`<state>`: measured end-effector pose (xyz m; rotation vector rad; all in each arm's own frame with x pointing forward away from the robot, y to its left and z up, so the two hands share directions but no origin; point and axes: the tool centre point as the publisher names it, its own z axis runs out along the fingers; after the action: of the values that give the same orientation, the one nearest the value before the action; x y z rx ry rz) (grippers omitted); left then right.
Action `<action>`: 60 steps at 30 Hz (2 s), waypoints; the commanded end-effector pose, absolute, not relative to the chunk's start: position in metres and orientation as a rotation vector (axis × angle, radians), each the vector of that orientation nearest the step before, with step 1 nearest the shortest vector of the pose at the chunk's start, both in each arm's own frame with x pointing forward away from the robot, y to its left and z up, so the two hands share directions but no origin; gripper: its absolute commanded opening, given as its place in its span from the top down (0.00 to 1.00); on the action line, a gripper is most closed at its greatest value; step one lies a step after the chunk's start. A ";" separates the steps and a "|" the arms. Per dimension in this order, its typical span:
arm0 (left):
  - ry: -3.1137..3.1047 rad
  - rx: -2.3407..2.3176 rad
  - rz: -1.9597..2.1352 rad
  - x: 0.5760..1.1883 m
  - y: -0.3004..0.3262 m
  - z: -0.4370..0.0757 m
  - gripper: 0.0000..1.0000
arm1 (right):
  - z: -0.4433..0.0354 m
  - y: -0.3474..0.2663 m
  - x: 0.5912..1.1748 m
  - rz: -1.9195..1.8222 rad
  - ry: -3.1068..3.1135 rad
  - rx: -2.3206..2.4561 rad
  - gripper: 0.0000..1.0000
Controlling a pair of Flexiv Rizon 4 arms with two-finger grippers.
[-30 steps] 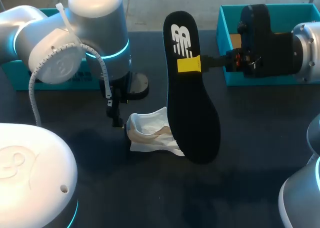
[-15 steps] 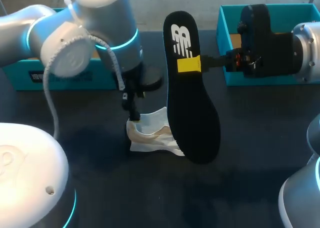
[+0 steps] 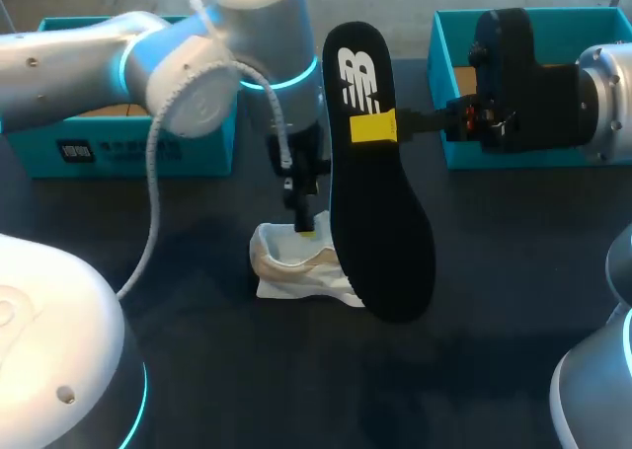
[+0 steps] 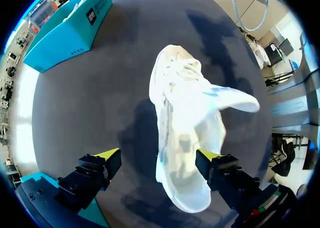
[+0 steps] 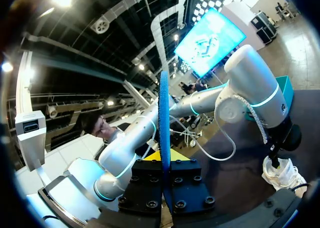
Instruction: Take the shoe out of the shoebox, open the shoe tongue, remove and reinsert the insole, then place the shoe into the shoebox
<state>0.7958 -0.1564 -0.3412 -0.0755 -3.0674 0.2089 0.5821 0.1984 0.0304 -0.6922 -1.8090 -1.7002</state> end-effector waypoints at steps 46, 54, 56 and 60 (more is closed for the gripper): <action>-2.875 -0.275 0.167 0.796 -0.173 -0.391 1.00 | 0.030 0.201 0.582 -1.698 -1.809 -0.697 1.00; -2.717 -0.576 0.077 0.817 -0.168 -0.371 1.00 | 0.030 0.201 0.582 -1.698 -1.809 -0.697 1.00; -2.685 -0.681 0.076 0.820 -0.166 -0.366 1.00 | 0.030 0.201 0.582 -1.698 -1.809 -0.697 1.00; -2.606 -0.854 0.111 0.824 -0.161 -0.353 1.00 | 0.030 0.201 0.582 -1.698 -1.809 -0.697 1.00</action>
<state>0.8164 -0.1621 -0.3627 -0.7811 -2.6870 0.1085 0.5821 0.1984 0.0303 -0.6923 -1.8091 -1.7001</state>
